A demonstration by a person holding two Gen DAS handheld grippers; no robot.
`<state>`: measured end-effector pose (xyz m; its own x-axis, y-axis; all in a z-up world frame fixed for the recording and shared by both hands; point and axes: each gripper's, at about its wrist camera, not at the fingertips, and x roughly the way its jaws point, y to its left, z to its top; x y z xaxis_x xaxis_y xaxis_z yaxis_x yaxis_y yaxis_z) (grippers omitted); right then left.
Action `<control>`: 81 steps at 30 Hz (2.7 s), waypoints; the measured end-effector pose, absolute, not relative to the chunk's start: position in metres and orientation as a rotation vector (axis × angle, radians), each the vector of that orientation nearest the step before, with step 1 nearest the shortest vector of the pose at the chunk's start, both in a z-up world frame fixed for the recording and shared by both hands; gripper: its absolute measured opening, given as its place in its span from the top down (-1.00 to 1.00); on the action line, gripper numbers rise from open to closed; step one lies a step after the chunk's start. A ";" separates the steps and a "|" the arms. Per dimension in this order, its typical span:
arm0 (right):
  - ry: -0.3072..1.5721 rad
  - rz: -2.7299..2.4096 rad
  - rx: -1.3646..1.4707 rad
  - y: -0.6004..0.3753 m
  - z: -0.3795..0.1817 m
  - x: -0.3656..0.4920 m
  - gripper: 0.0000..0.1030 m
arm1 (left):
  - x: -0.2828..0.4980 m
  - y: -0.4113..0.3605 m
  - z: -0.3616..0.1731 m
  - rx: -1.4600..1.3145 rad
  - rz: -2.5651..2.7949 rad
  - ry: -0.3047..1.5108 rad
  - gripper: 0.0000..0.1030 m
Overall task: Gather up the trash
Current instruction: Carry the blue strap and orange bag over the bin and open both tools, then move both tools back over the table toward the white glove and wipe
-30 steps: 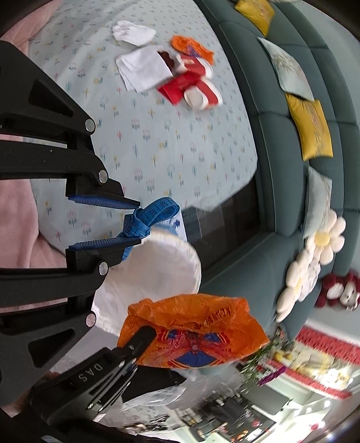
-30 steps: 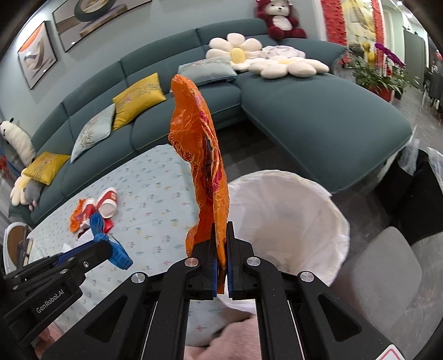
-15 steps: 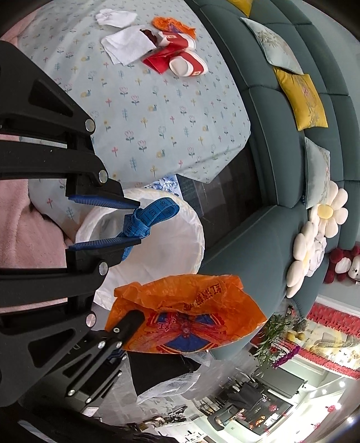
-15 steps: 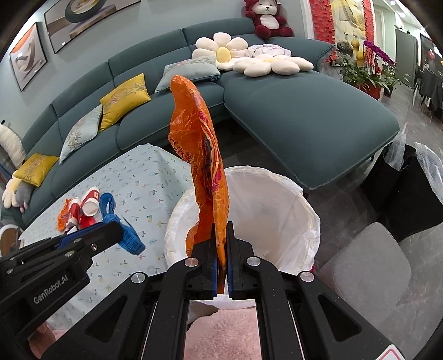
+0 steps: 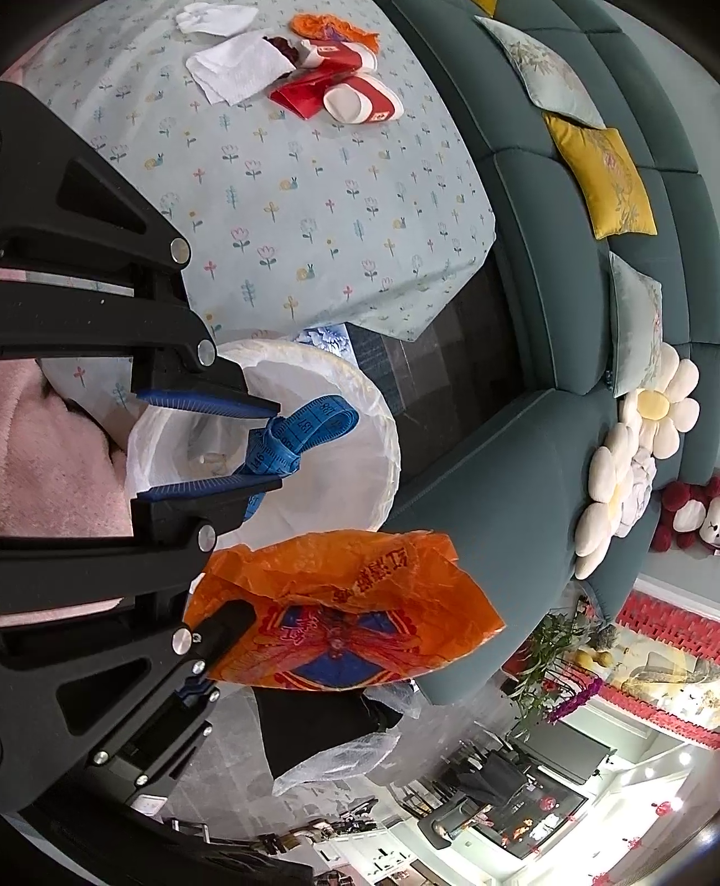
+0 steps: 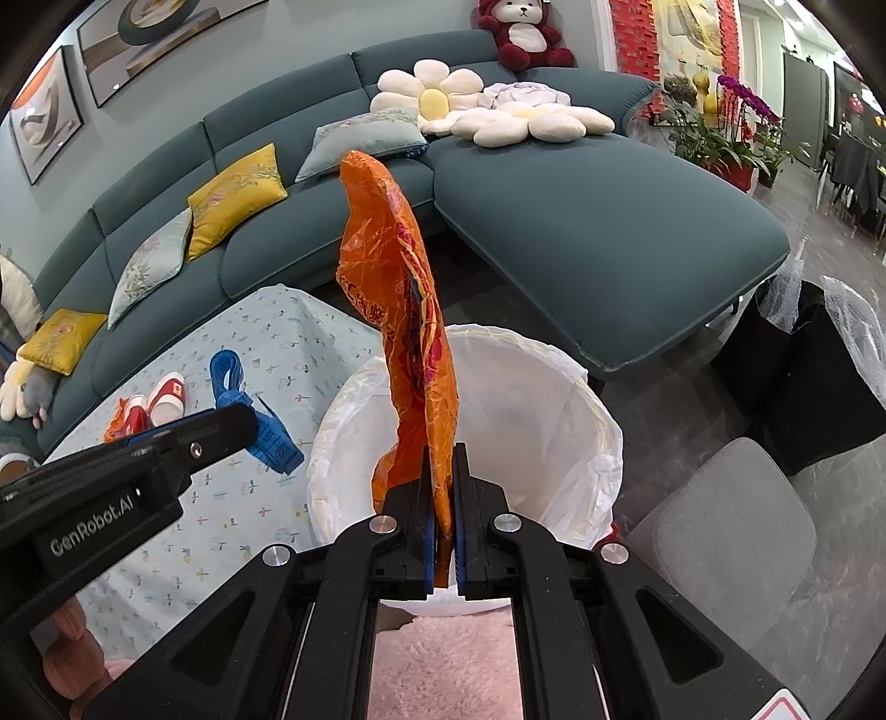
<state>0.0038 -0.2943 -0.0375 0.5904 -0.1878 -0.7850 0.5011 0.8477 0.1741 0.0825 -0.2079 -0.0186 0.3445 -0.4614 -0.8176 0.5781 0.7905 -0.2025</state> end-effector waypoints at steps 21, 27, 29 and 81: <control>0.847 -0.453 0.386 -0.301 -0.039 0.004 0.44 | 0.093 -0.214 -0.013 0.068 -0.689 1.000 -0.15; 0.847 -0.441 0.362 -0.293 -0.034 0.010 0.39 | 0.098 -0.198 -0.011 0.050 -0.658 0.997 -0.15; 0.847 -0.433 0.351 -0.287 -0.031 0.012 0.37 | 0.100 -0.190 -0.010 0.040 -0.643 0.996 -0.15; 1.052 0.027 0.110 0.034 -0.089 0.187 -0.21 | 0.215 0.224 -0.109 -0.199 0.020 1.118 -0.51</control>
